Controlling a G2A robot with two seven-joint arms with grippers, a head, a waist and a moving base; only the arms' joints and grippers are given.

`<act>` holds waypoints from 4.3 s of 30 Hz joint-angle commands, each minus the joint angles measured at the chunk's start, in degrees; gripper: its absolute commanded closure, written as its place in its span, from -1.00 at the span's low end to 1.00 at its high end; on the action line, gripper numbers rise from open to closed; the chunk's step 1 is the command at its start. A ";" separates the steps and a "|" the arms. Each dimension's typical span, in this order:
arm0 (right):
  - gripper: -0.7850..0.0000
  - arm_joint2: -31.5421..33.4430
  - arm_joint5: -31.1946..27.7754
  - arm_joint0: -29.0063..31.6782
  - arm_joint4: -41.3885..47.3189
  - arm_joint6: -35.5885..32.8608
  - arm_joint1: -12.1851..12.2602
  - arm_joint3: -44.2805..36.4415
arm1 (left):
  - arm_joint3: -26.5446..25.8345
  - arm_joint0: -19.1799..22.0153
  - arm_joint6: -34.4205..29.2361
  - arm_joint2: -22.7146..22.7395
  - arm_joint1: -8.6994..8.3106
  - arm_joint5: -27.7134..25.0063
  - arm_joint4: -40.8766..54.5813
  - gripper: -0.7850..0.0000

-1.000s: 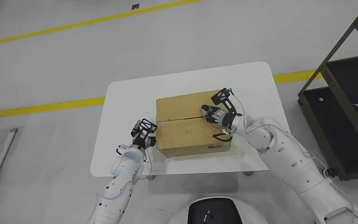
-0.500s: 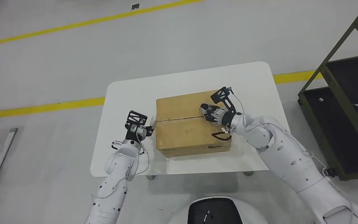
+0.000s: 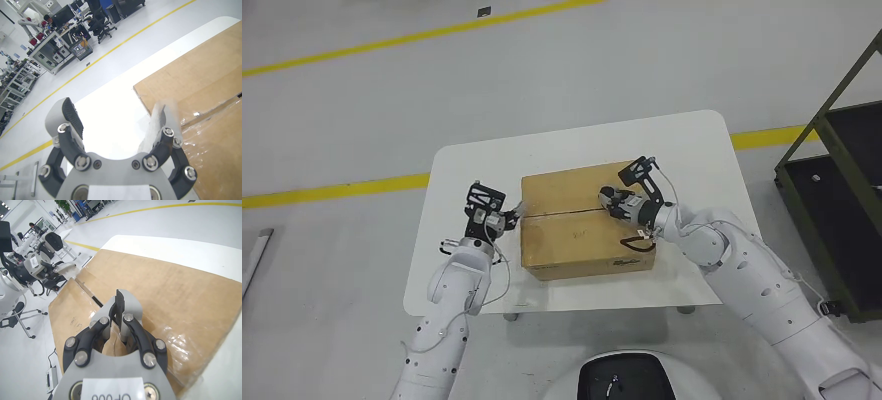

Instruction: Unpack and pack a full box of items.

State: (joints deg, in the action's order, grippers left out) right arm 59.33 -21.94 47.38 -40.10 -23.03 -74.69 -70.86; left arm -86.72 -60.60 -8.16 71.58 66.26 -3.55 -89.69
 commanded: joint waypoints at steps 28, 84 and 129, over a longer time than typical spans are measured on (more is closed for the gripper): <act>1.00 15.33 5.88 9.16 -2.19 -0.45 3.25 -14.28 | -3.36 8.72 -2.79 -13.35 3.99 -2.21 -5.01 -1.00; -0.66 22.14 7.50 8.22 25.68 -19.66 5.59 -18.03 | -17.29 -8.54 -18.25 9.90 2.89 -13.63 -3.70 -1.00; 0.83 8.57 0.88 -5.39 21.05 -35.56 6.33 -2.33 | -17.29 -8.54 -18.25 9.90 2.89 -13.63 -3.70 -1.00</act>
State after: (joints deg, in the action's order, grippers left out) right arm 68.07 -20.91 42.19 -19.07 -58.51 -68.38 -73.24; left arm -104.01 -69.14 -26.42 81.47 69.16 -17.17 -93.39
